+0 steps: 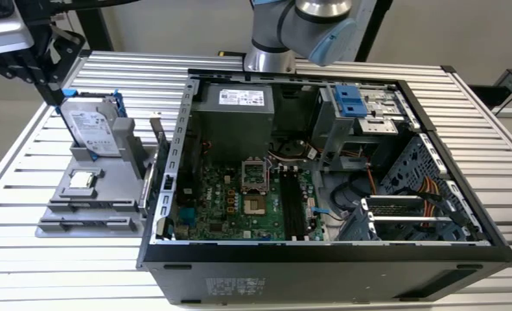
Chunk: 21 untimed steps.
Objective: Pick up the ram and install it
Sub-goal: 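Pick up the ram and move it above insertion slot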
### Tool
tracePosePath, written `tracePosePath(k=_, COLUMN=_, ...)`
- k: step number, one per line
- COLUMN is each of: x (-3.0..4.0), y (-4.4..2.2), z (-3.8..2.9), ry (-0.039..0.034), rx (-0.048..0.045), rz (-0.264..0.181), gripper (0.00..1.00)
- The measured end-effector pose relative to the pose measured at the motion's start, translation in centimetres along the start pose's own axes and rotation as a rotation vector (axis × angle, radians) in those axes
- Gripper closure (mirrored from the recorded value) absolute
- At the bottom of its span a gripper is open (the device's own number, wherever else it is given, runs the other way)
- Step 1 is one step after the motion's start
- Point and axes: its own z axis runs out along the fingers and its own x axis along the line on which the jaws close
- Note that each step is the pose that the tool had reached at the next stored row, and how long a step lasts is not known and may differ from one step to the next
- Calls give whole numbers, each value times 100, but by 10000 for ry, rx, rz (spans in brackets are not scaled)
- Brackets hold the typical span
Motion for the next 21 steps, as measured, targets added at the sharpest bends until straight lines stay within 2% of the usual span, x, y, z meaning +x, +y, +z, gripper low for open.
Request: tracePosePath(k=21, x=-1, y=-258, z=-5, ry=1, rx=-1, rz=0, gripper=100)
